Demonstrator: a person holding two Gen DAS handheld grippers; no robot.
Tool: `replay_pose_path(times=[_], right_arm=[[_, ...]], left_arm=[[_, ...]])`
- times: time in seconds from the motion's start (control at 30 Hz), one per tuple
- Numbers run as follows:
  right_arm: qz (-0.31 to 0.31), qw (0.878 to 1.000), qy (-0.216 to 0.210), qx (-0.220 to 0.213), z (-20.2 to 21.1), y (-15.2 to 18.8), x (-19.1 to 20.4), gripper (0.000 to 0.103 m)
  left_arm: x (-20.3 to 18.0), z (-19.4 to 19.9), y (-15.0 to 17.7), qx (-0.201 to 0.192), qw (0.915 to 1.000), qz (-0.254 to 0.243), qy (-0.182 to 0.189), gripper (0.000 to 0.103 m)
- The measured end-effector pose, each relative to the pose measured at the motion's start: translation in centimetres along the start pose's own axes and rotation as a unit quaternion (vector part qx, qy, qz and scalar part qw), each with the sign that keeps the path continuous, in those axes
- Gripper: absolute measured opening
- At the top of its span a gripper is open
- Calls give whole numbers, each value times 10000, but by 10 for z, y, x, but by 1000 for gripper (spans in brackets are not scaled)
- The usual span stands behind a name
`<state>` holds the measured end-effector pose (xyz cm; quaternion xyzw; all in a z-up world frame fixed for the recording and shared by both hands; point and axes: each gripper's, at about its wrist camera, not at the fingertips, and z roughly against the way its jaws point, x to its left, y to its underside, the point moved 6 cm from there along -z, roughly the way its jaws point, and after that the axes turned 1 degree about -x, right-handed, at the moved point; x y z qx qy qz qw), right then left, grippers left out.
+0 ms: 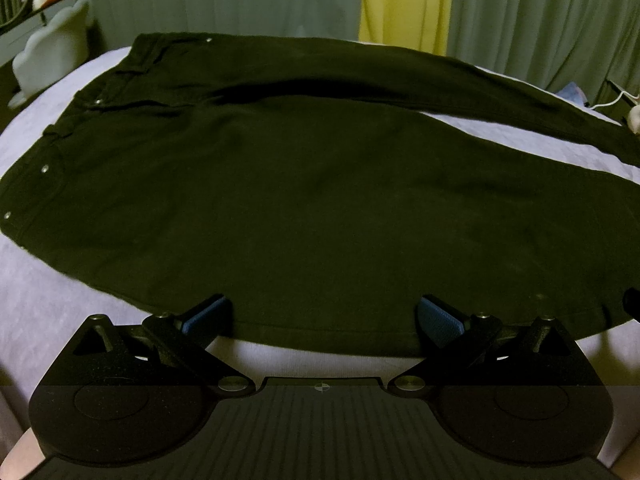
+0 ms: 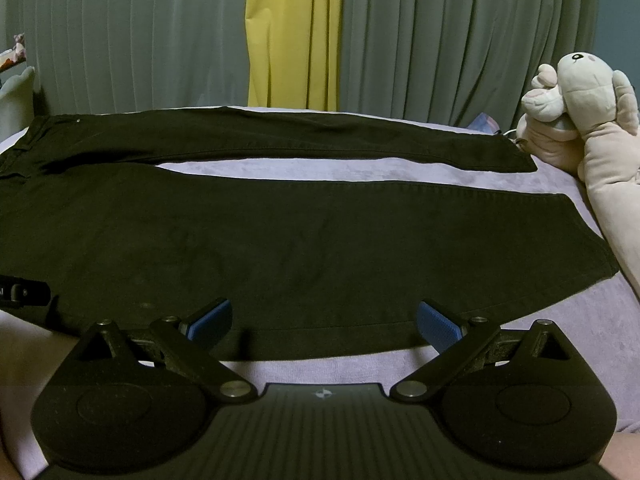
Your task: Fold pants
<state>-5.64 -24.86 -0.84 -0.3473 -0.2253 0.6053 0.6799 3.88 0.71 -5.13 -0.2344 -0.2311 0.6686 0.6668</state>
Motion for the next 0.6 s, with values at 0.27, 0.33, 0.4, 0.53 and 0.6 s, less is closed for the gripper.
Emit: replay_pose_path(times=[0.27,0.33,0.4,0.53,0.6], right_arm=[[6,10000,9,5,-1,1,1,99],[6,10000,6,3,0,1,1,99],[8,10000,7,6,-1,1,1,99],[7,10000,7,4,0,1,1,99],[5,10000,5,2,-1,1,1,99]], left_arm=[[1,0,0,2,10000,9,0,103],[1,0,0,3,10000,8,0,103],[1,0,0,2,10000,13,3,103],[1,0,0,5,10000,8,0,103],[1,0,0,6,10000,8,1,103]])
